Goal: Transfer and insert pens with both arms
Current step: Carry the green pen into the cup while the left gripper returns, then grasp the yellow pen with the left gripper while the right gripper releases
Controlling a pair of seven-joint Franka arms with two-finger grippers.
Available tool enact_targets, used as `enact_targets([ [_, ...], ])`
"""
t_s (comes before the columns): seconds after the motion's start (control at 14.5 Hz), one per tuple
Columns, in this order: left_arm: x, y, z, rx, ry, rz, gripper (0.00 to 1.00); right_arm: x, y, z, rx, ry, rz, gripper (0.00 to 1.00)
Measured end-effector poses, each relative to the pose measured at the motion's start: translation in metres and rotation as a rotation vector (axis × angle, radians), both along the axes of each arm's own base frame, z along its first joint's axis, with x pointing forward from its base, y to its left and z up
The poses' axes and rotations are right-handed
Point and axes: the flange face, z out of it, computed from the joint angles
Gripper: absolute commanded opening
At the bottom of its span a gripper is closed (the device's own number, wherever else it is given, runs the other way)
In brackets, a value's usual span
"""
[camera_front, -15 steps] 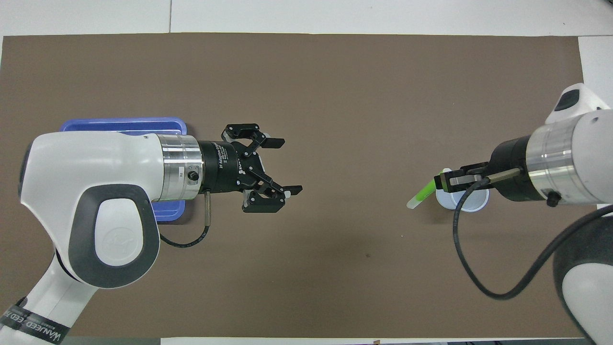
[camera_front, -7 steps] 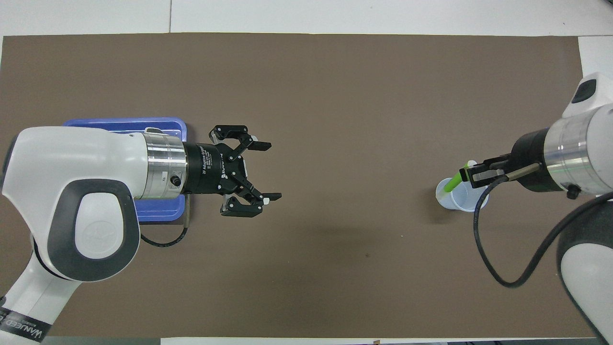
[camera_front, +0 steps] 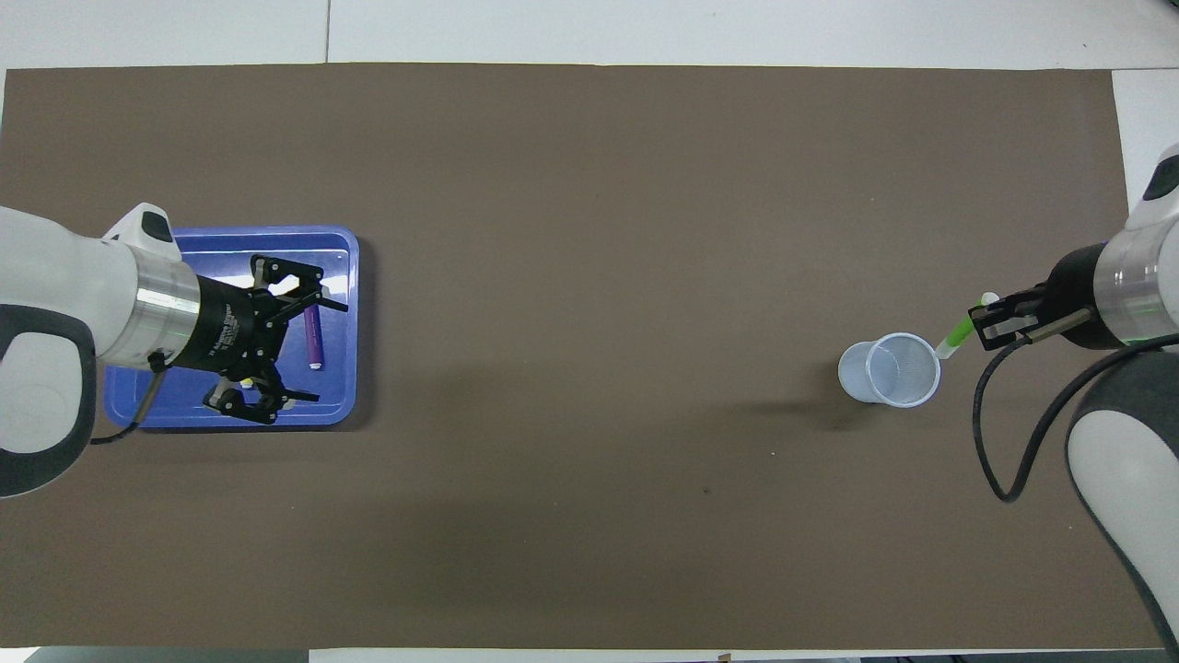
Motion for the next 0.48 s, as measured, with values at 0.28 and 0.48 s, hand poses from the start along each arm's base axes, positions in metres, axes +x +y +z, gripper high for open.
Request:
enact_targets([
  [0.28,0.002,0.031,-0.006,0.150,-0.078,-0.296,1.00,-0.004,0.006,-0.051,-0.001,-0.007,0.010,0.00],
  [0.48,0.007,0.052,-0.013,0.222,-0.123,-0.551,1.00,-0.008,0.005,-0.074,-0.002,0.002,0.009,0.02],
])
